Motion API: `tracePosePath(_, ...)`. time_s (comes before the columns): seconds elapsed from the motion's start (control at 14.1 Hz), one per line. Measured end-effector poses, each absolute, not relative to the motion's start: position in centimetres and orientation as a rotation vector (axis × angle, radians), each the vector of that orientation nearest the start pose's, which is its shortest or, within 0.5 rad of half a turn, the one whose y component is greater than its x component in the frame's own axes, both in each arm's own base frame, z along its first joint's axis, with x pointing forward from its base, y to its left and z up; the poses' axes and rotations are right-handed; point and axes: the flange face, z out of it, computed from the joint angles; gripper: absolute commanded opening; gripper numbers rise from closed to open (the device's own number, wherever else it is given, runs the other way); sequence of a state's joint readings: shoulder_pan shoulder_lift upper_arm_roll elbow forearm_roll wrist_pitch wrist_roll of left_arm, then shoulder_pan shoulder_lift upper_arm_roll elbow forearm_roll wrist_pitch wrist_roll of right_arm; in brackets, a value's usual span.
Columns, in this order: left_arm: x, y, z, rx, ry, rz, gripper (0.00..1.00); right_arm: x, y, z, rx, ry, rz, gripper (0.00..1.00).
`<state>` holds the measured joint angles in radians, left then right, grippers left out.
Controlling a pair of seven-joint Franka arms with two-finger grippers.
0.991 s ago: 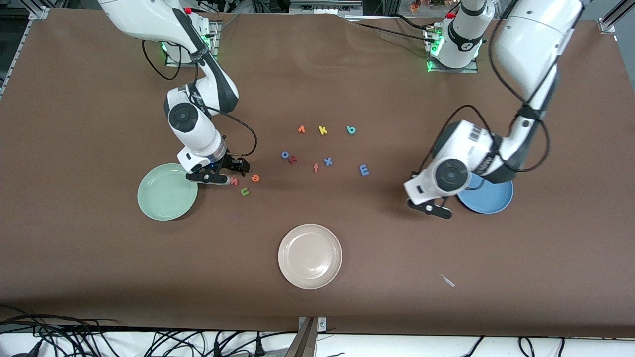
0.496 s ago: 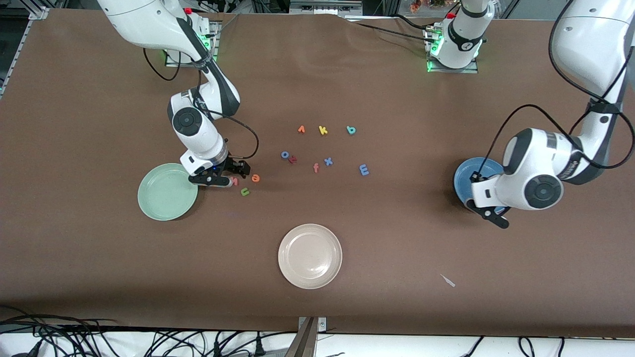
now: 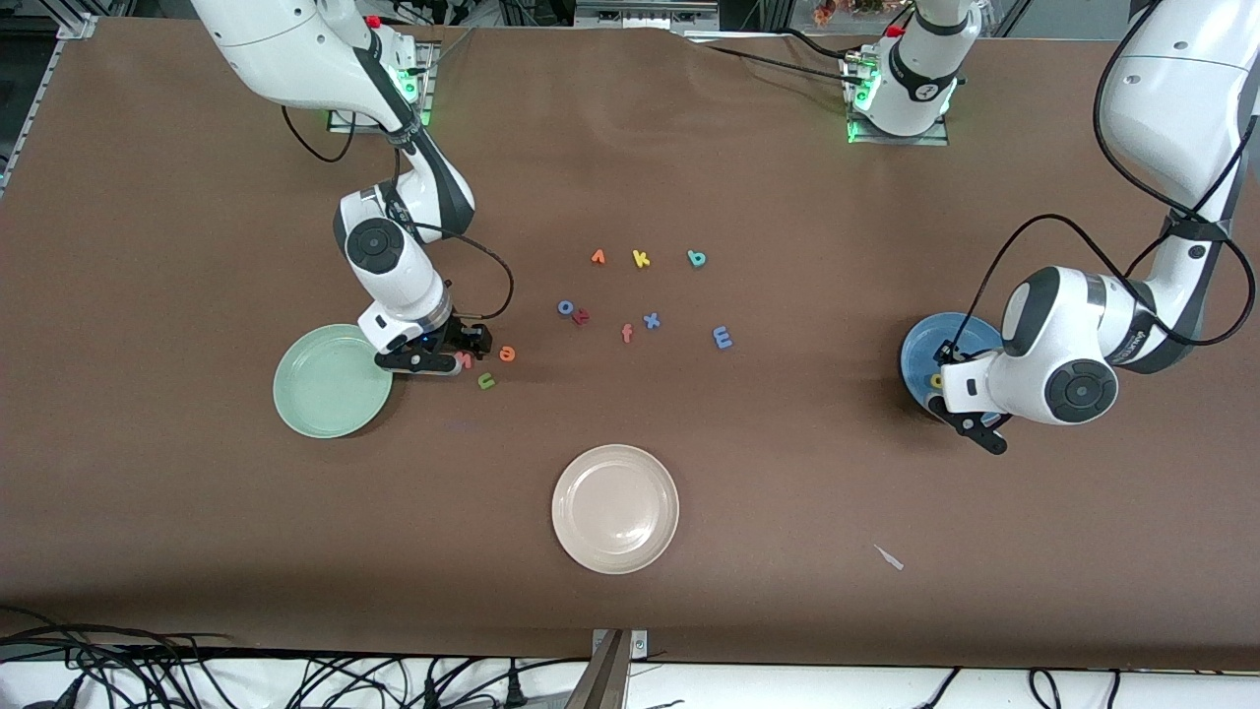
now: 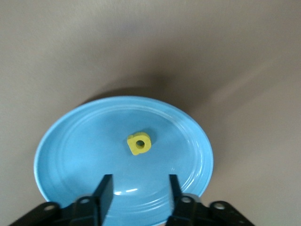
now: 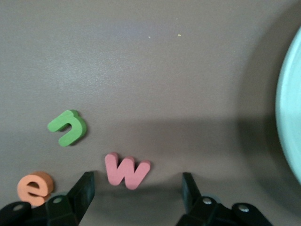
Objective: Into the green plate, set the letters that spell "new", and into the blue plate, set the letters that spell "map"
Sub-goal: 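Grasp the m with the left gripper while the right gripper lifts the w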
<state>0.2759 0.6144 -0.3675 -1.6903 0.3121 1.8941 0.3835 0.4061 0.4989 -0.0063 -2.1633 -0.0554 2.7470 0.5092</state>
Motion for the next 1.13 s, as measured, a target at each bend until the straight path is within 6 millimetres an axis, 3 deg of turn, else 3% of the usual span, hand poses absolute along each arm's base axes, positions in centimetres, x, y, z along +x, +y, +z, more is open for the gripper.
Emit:
tracePosePath(0.21,63.8,-4.7,25.8,-3.033,0.745,0.528,1.0,52.5,22.4,17.0,-3.125,0.086,-0.142,0.73)
tracePosePath(0.42,63.0,-11.7,26.8,-3.111,0.499,0.463,1.0,52.6,22.4,17.0,-3.124,0.087,-0.146,0.65)
tracePosePath(0.71,59.6,-20.0,24.9,-3.199,0.195,0.348,1.0,52.8,22.4,17.2,-3.122,0.087,-0.154,0.62)
tracePosePath(0.99,54.9,-25.7,22.4,-3.283,-0.112,0.226,1.0,52.9,22.3,17.3,-3.119,0.09,-0.162,0.61)
tracePosePath(1.13,52.5,-29.0,21.9,-3.257,-0.237,0.193,1.0,53.0,22.3,17.3,-3.119,0.091,-0.164,0.52)
